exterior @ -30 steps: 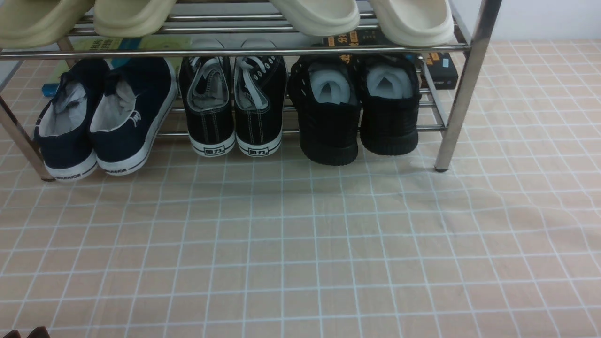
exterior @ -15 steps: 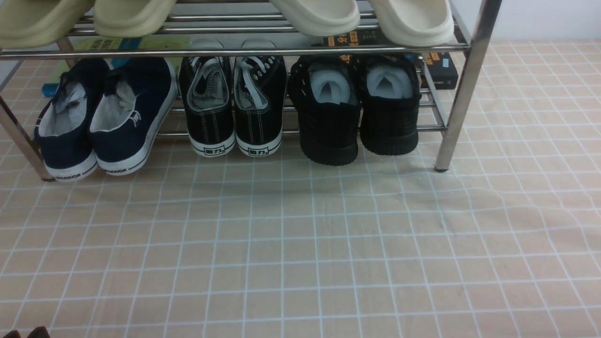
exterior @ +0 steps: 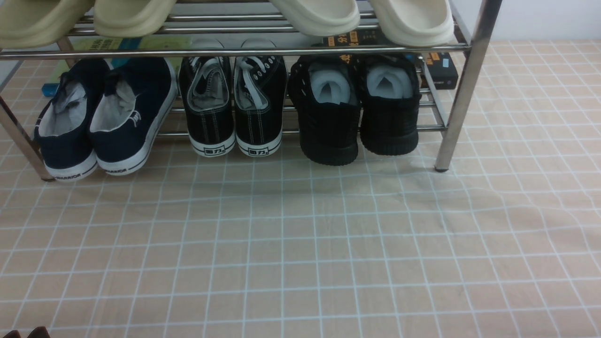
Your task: Take the shoes off the shelf from the light coffee tablecloth by hand.
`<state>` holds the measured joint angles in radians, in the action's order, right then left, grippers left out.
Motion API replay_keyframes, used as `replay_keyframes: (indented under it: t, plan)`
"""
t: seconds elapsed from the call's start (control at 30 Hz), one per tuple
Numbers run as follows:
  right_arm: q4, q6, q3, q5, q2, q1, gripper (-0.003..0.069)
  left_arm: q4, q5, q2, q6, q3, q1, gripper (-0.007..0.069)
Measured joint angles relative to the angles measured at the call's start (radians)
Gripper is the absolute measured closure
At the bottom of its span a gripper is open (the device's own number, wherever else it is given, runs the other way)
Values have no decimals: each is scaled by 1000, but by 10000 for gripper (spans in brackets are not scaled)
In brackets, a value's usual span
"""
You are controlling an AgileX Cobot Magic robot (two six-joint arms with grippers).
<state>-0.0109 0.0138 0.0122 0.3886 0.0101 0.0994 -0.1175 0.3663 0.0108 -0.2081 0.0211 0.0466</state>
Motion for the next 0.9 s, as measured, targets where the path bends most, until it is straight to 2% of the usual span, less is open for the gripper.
replay_keyframes:
  t: [0.03, 0.07, 0.1, 0.13, 0.2, 0.23, 0.3, 0.4, 0.53, 0.63, 0.7, 0.8, 0.9]
  plan:
    - [-24, 7, 0, -3, 0, 0, 421, 0, 0, 0, 0, 0, 0, 383]
    - [-123, 79, 2, -11, 0, 0, 421, 0, 0, 0, 0, 0, 0, 383]
    - [-172, 99, 2, -11, 0, 0, 421, 0, 0, 0, 0, 0, 0, 383]
    - [-289, 173, 4, -15, 0, 0, 421, 0, 0, 0, 0, 0, 0, 383]
    - [-445, 265, 8, -18, 0, 0, 421, 0, 0, 0, 0, 0, 0, 383]
    - [-472, 280, 9, -18, 0, 0, 421, 0, 0, 0, 0, 0, 0, 383]
    - [-615, 341, 12, -18, 0, 0, 421, 0, 0, 0, 0, 0, 0, 383]
    - [-707, 352, 12, -35, 0, 0, 421, 0, 0, 0, 0, 0, 0, 383]
    - [-746, 338, 8, -79, 0, 0, 428, 0, 0, 0, 0, 0, 0, 383]
    - [-744, 264, -50, -100, 0, 0, 477, 0, 0, 0, 0, 0, 0, 383]
    - [-736, 194, -114, -116, -10, 0, 526, 0, 0, 0, 0, 0, 0, 383]
    - [-665, 25, -270, -98, -121, 0, 643, 0, 0, 0, 0, 0, 0, 383]
    - [-577, -74, -425, 29, -309, 0, 666, 0, 0, 0, 0, 0, 0, 383]
